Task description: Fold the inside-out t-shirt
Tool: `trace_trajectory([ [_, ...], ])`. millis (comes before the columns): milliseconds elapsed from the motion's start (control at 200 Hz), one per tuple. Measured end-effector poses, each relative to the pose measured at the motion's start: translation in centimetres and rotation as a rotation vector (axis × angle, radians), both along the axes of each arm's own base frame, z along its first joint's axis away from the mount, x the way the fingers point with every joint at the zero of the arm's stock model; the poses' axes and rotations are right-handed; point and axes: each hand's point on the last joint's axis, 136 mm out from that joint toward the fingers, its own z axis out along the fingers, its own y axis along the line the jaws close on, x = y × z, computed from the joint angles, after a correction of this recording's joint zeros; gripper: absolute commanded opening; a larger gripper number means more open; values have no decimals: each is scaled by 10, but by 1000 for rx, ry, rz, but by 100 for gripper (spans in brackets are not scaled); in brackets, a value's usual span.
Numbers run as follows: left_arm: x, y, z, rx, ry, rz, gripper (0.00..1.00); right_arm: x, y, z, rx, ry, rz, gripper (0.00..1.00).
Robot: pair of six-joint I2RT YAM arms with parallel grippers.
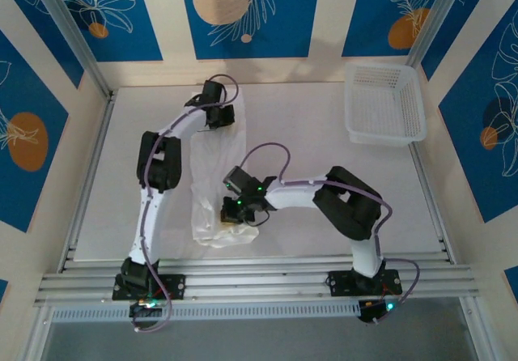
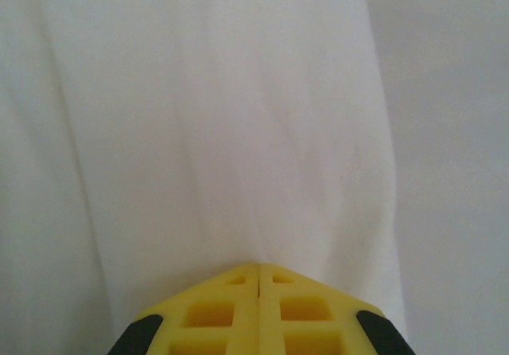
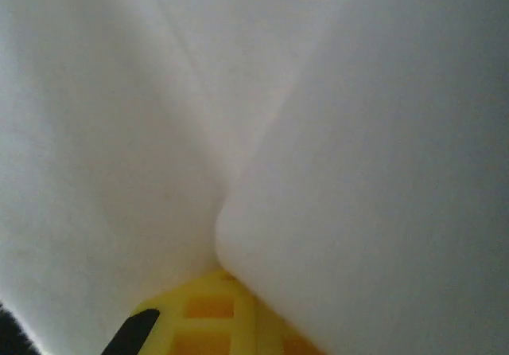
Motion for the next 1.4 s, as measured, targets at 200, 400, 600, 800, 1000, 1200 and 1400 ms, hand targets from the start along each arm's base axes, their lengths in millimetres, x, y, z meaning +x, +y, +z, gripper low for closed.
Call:
trace_trajectory([
  [200, -76, 32, 50, -39, -29, -15, 23, -17, -26, 34, -2, -104, 45, 28],
  [400, -157, 73, 173, -160, -277, 76, 32, -2, -90, 77, 94, -265, -90, 52],
  [600, -250, 92, 134, -208, -170, 137, 39, -13, -115, 29, 29, -162, -78, 57],
  [800, -326, 109, 73, -181, 32, 176, 43, -27, -89, 7, 73, -79, -2, 53],
  [1000, -363, 107, 46, -239, 129, 184, 47, -18, -61, 8, 131, -73, 7, 33],
  [1200, -398, 99, 8, -294, 296, 197, 59, -18, -57, 6, 140, -58, 1, 8],
  [1400, -409, 90, 4, -376, 314, 196, 59, -18, -57, 12, 149, -65, 2, 6],
])
